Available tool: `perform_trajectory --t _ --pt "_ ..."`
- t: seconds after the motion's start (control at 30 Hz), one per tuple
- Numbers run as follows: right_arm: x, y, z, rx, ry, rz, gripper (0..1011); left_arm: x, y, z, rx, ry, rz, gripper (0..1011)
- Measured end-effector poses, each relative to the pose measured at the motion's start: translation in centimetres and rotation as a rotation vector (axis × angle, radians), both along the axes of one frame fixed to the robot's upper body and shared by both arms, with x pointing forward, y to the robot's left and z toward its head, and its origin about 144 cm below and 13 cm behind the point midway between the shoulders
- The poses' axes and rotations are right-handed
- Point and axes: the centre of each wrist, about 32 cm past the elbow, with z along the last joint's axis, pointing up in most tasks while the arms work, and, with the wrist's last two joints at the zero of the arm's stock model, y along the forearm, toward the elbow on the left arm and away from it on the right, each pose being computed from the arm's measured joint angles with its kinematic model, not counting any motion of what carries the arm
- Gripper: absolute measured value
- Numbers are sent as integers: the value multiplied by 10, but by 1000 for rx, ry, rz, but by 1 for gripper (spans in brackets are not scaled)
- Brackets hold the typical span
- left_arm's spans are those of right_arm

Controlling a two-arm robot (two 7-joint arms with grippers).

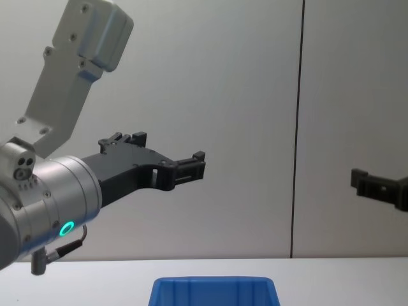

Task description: Pick up the two dolls from the table and place them into the box.

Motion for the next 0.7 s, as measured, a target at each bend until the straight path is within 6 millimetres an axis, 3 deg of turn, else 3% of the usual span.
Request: perform_trajectory --t 0.7 --pt "31 -25 -25 -46 224 -66 1001 0 0 0 0 0 0 1001"
